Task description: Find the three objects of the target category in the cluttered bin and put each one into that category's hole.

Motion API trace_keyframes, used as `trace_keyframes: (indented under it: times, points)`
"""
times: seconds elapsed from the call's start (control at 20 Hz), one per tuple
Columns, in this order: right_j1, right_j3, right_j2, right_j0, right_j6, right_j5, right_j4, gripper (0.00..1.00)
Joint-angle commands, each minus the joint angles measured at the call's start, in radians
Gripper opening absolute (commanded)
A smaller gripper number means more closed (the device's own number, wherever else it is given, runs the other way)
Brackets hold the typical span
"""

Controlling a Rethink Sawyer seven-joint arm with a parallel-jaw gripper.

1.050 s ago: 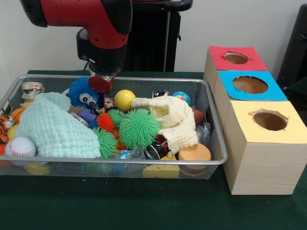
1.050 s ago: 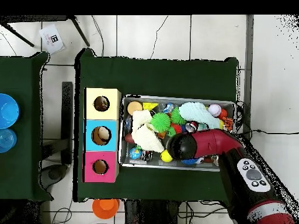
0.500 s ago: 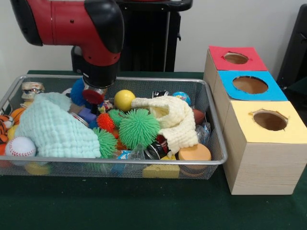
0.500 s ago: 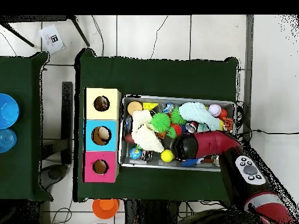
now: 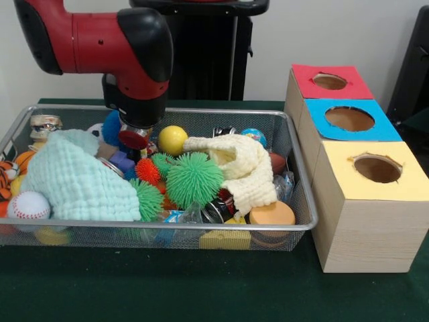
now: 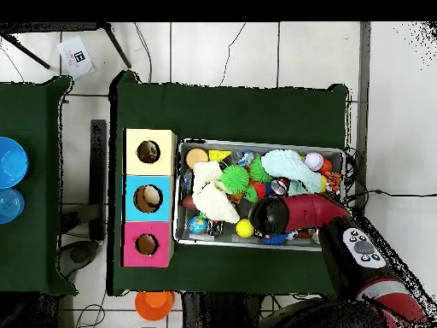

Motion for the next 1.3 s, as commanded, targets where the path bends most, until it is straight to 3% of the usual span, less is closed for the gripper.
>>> trace_keyframes:
  times: [0.05,0.3,0.45,0.75,1.3]
  points:
    - [0.102,-0.092,0.018,-0.025,0.061,-0.008,-0.002,1.0]
    - [0.098,-0.09,0.016,-0.028,0.056,0.003,0.005,1.0]
    - [0.107,-0.093,0.021,-0.04,0.027,0.063,0.035,1.0]
    - [0.097,-0.01,0.126,-0.148,-0.057,0.083,0.153,1.0]
    - [0.1,0.018,0.17,-0.192,-0.077,0.066,0.158,1.0]
